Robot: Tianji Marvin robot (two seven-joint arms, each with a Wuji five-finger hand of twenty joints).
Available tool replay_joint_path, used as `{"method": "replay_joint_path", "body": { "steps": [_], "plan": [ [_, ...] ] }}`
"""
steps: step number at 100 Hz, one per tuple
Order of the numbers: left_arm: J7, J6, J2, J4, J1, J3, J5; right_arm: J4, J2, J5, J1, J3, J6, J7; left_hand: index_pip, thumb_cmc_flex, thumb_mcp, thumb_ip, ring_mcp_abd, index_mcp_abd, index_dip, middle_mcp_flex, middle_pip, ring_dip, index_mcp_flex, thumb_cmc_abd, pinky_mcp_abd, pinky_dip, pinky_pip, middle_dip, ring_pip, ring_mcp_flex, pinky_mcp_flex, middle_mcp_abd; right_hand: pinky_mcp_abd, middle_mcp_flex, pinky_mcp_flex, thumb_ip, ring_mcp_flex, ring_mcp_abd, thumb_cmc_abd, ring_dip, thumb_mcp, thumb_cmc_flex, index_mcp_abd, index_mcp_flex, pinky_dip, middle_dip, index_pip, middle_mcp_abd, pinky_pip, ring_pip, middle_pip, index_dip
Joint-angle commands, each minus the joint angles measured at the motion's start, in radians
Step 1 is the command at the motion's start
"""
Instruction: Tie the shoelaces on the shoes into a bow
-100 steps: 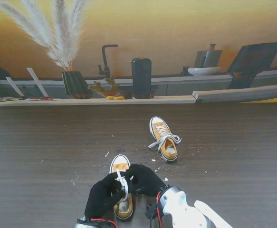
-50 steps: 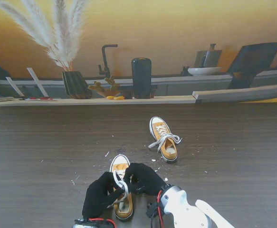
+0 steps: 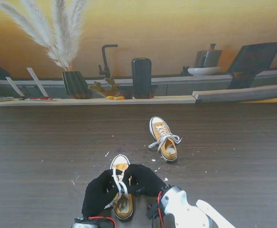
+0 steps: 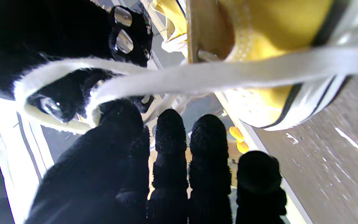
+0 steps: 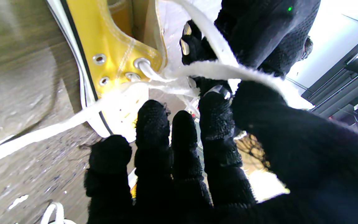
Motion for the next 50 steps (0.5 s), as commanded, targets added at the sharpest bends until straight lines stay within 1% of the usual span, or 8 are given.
{"method": "replay_joint_path", "body": {
  "steps": [1, 14, 22, 26, 35, 40, 46, 50],
  "plan": [
    [-0.028, -0.004, 0.000, -0.010, -0.004, 0.005, 0.007, -0.007, 0.004, 0.001, -0.005, 0.001, -0.001, 0.015, -0.018, -0.015, 0.009, -0.014, -0.009, -0.124, -0.024, 0.026, -0.011, 0.016, 0.041, -0.027, 0.031, -0.003, 0.009, -0.013, 0.005, -0.005, -0.005, 0.007, -0.013, -0.016, -0.007, 0.033, -0.015, 0.003, 0.001, 0.016, 0.000, 0.034, -0.028, 0.009, 0.014, -0.012, 0.016, 0.000, 0.003, -0.010, -0.005, 0.027],
    [-0.037, -0.002, 0.004, -0.009, -0.006, 0.010, 0.015, -0.008, 0.003, 0.005, -0.007, 0.004, 0.000, 0.014, 0.024, 0.031, -0.043, -0.007, -0.011, -0.175, -0.037, 0.042, -0.026, 0.018, 0.117, -0.031, 0.031, 0.001, 0.005, 0.001, 0.005, -0.005, -0.009, 0.015, -0.011, -0.016, -0.009, 0.033, -0.015, 0.005, 0.003, 0.017, -0.002, 0.036, -0.025, 0.008, 0.014, -0.012, 0.015, 0.000, 0.002, -0.010, -0.005, 0.027],
    [-0.037, 0.001, 0.006, -0.007, -0.006, 0.011, 0.023, -0.009, 0.002, 0.005, -0.008, 0.005, -0.001, 0.009, 0.077, 0.053, -0.063, -0.002, -0.017, -0.166, -0.054, 0.031, -0.016, 0.024, 0.190, 0.004, 0.026, 0.004, 0.007, 0.028, 0.013, -0.007, -0.008, 0.019, -0.011, -0.016, -0.008, 0.032, -0.013, 0.006, 0.005, 0.017, -0.003, 0.036, -0.025, 0.008, 0.014, -0.012, 0.015, 0.000, 0.003, -0.010, -0.005, 0.027],
    [-0.044, 0.001, 0.008, -0.009, -0.004, 0.009, 0.024, -0.011, 0.002, 0.006, -0.010, 0.006, 0.000, 0.010, 0.105, 0.066, -0.074, 0.000, -0.019, -0.147, -0.055, 0.017, -0.012, 0.027, 0.201, 0.029, 0.026, 0.005, 0.007, 0.047, 0.015, -0.012, -0.009, 0.016, -0.011, -0.016, -0.009, 0.033, -0.015, 0.006, 0.006, 0.017, -0.002, 0.038, -0.025, 0.008, 0.014, -0.012, 0.014, 0.001, 0.002, -0.010, -0.005, 0.027],
    [-0.067, 0.004, 0.013, -0.017, 0.005, 0.003, 0.021, -0.014, 0.002, 0.007, -0.013, 0.009, -0.001, 0.007, 0.167, 0.097, -0.101, -0.001, -0.023, -0.097, 0.050, -0.029, -0.004, 0.040, 0.136, 0.094, 0.017, 0.010, -0.002, 0.098, 0.023, -0.043, -0.027, 0.011, -0.010, -0.015, -0.009, 0.031, -0.014, 0.006, 0.011, 0.018, -0.005, 0.038, -0.024, 0.007, 0.015, -0.012, 0.014, 0.002, 0.003, -0.010, -0.007, 0.027],
    [-0.084, 0.010, 0.018, -0.026, 0.012, -0.002, 0.022, -0.015, 0.001, 0.007, -0.015, 0.010, -0.003, 0.004, 0.211, 0.118, -0.122, -0.003, -0.030, -0.071, 0.150, -0.068, -0.015, 0.047, 0.052, 0.143, 0.007, 0.019, -0.009, 0.119, 0.022, -0.066, -0.041, 0.007, -0.010, -0.014, -0.010, 0.030, -0.015, 0.007, 0.012, 0.019, -0.006, 0.038, -0.024, 0.007, 0.015, -0.013, 0.014, 0.002, 0.002, -0.010, -0.007, 0.028],
    [-0.104, 0.011, 0.022, -0.034, 0.019, -0.006, 0.017, -0.015, 0.001, 0.003, -0.016, 0.012, -0.006, 0.000, 0.276, 0.130, -0.124, 0.004, -0.015, -0.039, 0.262, -0.108, -0.034, 0.058, -0.039, 0.177, 0.010, 0.032, -0.022, 0.134, 0.018, -0.097, -0.064, 0.028, -0.010, -0.014, -0.011, 0.029, -0.015, 0.007, 0.015, 0.019, -0.007, 0.037, -0.025, 0.006, 0.015, -0.013, 0.014, 0.002, 0.002, -0.010, -0.007, 0.028],
    [-0.112, 0.012, 0.022, -0.040, 0.022, -0.007, 0.011, -0.015, 0.000, 0.004, -0.017, 0.013, -0.007, -0.001, 0.314, 0.114, -0.083, 0.001, -0.004, -0.015, 0.321, -0.126, -0.048, 0.070, -0.082, 0.178, 0.017, 0.062, -0.040, 0.147, 0.013, -0.112, -0.079, 0.042, -0.009, -0.014, -0.012, 0.029, -0.016, 0.008, 0.017, 0.019, -0.007, 0.040, -0.024, 0.004, 0.015, -0.013, 0.013, 0.002, 0.002, -0.011, -0.007, 0.028]
  ]
}}
